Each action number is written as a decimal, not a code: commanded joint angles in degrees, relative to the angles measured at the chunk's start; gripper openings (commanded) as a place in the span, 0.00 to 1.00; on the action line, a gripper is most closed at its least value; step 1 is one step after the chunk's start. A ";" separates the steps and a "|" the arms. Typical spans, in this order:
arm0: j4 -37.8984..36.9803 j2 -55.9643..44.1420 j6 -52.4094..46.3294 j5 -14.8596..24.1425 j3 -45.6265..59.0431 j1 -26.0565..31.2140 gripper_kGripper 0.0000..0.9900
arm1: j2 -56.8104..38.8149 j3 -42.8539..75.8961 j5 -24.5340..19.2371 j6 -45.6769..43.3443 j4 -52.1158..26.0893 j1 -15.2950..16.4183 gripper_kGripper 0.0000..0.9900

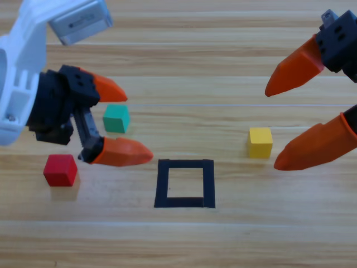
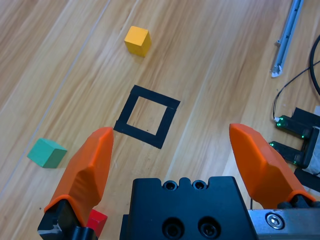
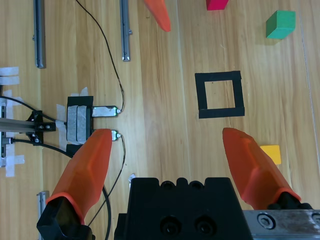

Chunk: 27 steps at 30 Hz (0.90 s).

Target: Stack the blocks in the rectangular block: red at the bottom, yellow in the middle, green on top

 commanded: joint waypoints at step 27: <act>20.14 -1.21 -27.85 16.75 -7.62 11.03 1.00 | 26.61 -1.11 -38.17 49.71 -10.71 -1.14 1.00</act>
